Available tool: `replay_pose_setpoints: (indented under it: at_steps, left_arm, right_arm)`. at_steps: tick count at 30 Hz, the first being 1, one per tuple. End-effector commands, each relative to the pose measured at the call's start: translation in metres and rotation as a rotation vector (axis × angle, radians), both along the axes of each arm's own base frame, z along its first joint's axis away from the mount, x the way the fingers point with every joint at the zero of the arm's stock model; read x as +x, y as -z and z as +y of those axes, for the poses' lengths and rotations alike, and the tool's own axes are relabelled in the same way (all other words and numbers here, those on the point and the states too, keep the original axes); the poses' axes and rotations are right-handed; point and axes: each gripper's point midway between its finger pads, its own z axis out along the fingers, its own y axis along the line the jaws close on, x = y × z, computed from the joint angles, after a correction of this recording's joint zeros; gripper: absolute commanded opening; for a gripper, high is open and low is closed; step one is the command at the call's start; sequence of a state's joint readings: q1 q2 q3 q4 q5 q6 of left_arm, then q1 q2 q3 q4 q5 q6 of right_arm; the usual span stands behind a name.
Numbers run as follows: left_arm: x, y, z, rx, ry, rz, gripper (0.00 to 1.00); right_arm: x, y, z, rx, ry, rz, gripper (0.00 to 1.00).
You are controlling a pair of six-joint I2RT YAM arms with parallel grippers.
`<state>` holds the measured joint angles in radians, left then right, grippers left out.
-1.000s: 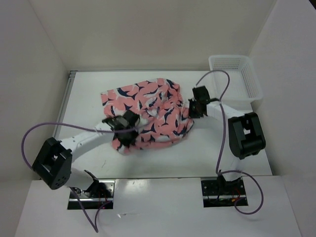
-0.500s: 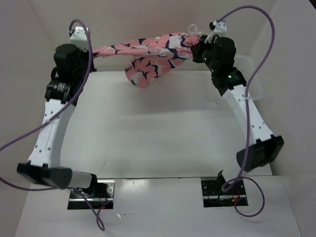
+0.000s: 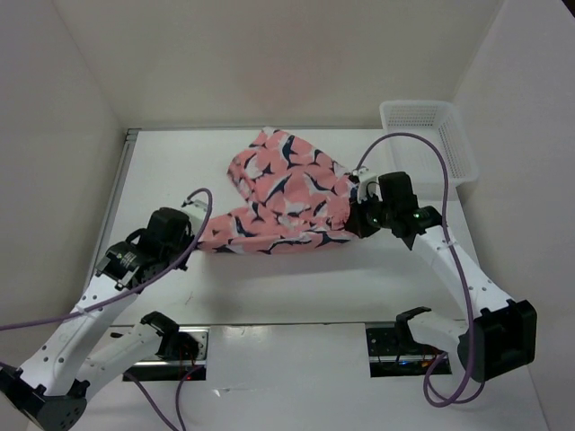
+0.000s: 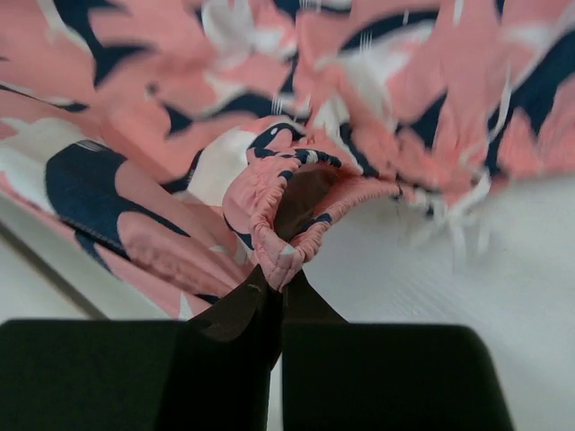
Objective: Fold and stack the shorts
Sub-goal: Flatten the shorts out
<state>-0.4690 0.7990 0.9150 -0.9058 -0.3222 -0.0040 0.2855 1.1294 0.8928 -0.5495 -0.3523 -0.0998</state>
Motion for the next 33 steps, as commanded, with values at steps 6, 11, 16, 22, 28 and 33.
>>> replay_pose_setpoints:
  at_steps: [6, 11, 16, 22, 28, 33]
  left_arm:
    - [-0.050, 0.031, 0.019, 0.067, 0.021, 0.203, 0.00]
    - [-0.057, 0.032, 0.010, 0.022, 0.059, 0.235, 0.01]
    - [-0.068, 0.025, -0.001, -0.043, 0.106, 0.249, 0.15]
    - [-0.045, -0.010, -0.030, -0.189, 0.181, 0.080, 0.42]
    - [0.041, -0.055, -0.067, -0.269, 0.187, -0.175, 0.52]
    - [0.138, -0.021, -0.081, -0.251, 0.099, -0.168, 0.61]
  right_arm:
    - [-0.013, -0.016, -0.016, -0.174, -0.203, -0.059, 0.00]
    - [-0.024, -0.019, -0.023, -0.247, -0.313, -0.017, 0.03]
    - [-0.092, 0.008, -0.050, -0.408, -0.586, 0.244, 0.37]
    - [-0.102, 0.008, -0.056, -0.583, -0.611, 0.237, 0.70]
    - [-0.072, -0.008, -0.081, -0.795, -0.627, 0.142, 1.00]
    - [0.017, -0.039, -0.015, -0.564, -0.373, -0.166, 0.98]
